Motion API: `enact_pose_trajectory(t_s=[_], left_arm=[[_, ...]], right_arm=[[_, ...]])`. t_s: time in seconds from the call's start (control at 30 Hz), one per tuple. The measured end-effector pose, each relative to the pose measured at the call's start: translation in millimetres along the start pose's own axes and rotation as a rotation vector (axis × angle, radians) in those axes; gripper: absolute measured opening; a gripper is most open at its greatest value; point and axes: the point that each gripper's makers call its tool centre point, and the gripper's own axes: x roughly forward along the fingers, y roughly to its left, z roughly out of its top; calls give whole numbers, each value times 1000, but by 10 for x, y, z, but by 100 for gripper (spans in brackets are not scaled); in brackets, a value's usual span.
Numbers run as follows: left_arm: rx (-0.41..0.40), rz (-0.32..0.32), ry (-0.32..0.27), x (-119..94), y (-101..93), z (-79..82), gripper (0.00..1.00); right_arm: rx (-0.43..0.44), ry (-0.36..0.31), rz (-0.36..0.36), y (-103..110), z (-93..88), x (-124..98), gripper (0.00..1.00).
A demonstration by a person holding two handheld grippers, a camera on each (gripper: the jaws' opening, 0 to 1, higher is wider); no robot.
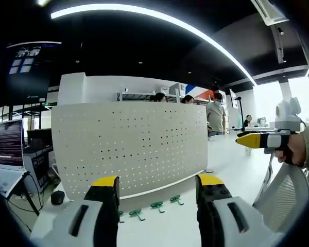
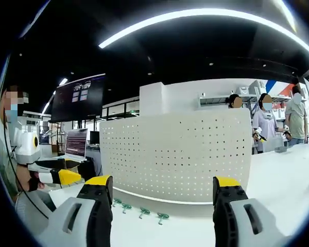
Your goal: Insert the hook assembly into the mounting plate slot until the hook locks in place.
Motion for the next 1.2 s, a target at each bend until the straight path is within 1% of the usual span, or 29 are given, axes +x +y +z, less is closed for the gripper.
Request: enact_pose_trajectory(t_s=[1.2], left_arm=[[5,3,3,6,3,-13,61]], right_arm=[[8,-4,-6,-18,6,0,77]])
